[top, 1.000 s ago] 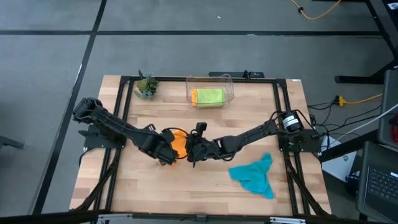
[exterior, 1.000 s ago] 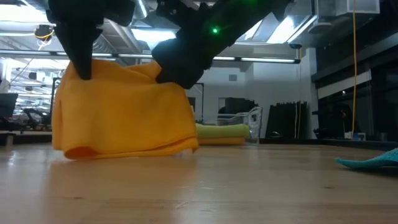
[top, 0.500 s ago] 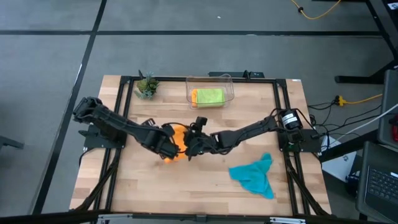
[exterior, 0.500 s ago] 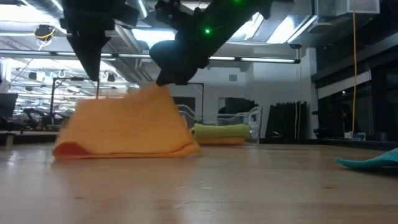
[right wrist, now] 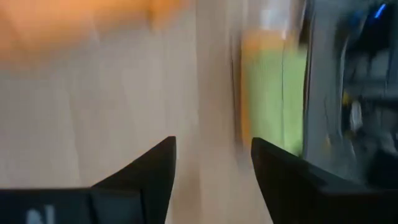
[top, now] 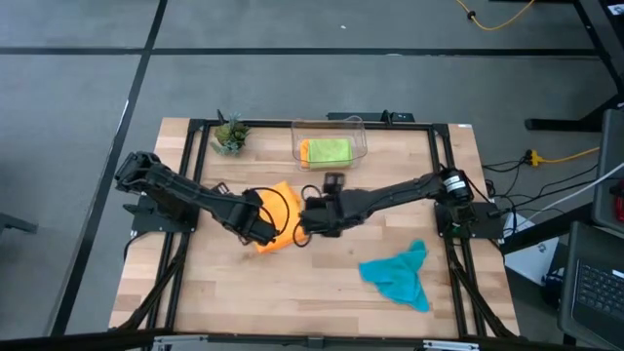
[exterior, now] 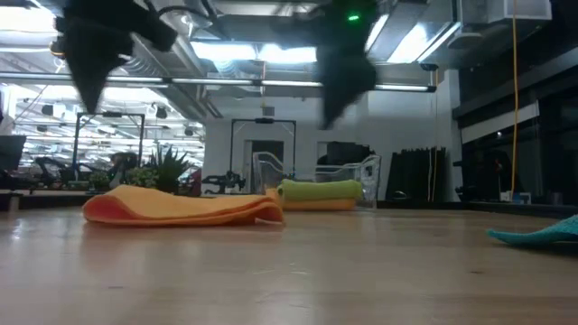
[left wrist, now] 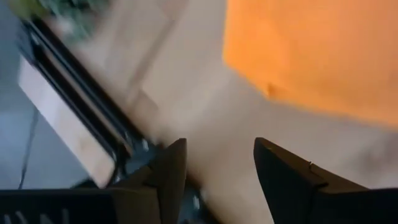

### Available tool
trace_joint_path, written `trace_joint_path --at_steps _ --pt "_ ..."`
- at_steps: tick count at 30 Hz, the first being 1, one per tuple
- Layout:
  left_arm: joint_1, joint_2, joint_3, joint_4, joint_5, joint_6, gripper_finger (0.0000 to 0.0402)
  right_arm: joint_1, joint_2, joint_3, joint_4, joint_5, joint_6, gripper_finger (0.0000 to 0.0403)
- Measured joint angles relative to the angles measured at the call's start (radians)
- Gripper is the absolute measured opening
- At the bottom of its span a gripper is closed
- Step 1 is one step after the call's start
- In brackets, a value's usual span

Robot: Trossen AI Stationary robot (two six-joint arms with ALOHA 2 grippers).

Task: Fold microfiber towels
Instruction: Fold the orange microfiber cloth

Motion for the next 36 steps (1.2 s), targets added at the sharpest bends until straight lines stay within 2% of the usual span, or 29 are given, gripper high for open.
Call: trace_joint_path --at_steps 4,6,7,11,13,17,20,23,26,29,33,36 --pt "-0.003 -0.003 0.0 -0.008 0.141 0.0 0.0179 -0.03 -0.002 0.06 -0.422 -0.086 0.088 0.0212" --pt "-0.003 -0.013 0.0 -0.006 0.196 0.004 0.0179 -0.039 -0.034 0.033 -0.416 -0.098 0.088 0.0212" --pt "-0.003 -0.016 0.0 -0.008 0.221 0.014 0.0179 -0.042 -0.069 -0.002 -0.386 -0.126 0.031 0.0212" --pt "-0.015 -0.062 0.0 -0.009 0.264 0.026 0.0179 -0.07 -0.236 -0.168 -0.257 -0.297 -0.121 0.0212" --pt "-0.02 -0.089 0.0 -0.009 0.246 0.026 0.0179 -0.097 -0.341 -0.286 -0.147 -0.39 -0.176 0.0212" --pt "-0.031 -0.171 0.0 -0.005 0.126 0.014 0.0179 -0.157 -0.578 -0.576 0.238 -0.607 -0.224 0.0212" --pt "-0.035 -0.224 0.0 0.031 -0.002 -0.009 0.0179 -0.173 -0.692 -0.789 0.591 -0.708 -0.124 0.0212" --pt "-0.035 -0.258 0.0 0.094 -0.1 -0.001 0.0179 -0.155 -0.735 -0.961 0.951 -0.778 -0.065 0.0212" --pt "-0.035 -0.266 0.0 0.162 -0.144 0.028 0.0179 -0.113 -0.706 -1.084 1.26 -0.779 -0.067 0.0212" --pt "-0.036 -0.263 0.0 0.211 -0.159 0.078 0.0179 -0.067 -0.651 -1.133 1.454 -0.697 -0.087 0.0212" --pt "-0.027 -0.263 0.0 0.213 -0.151 0.147 0.0179 -0.01 -0.547 -1.112 1.469 -0.549 -0.105 0.0212" --pt "-0.007 -0.31 -0.001 0.173 -0.135 0.151 0.0179 0.009 -0.473 -1.06 1.462 -0.468 -0.129 0.0212"
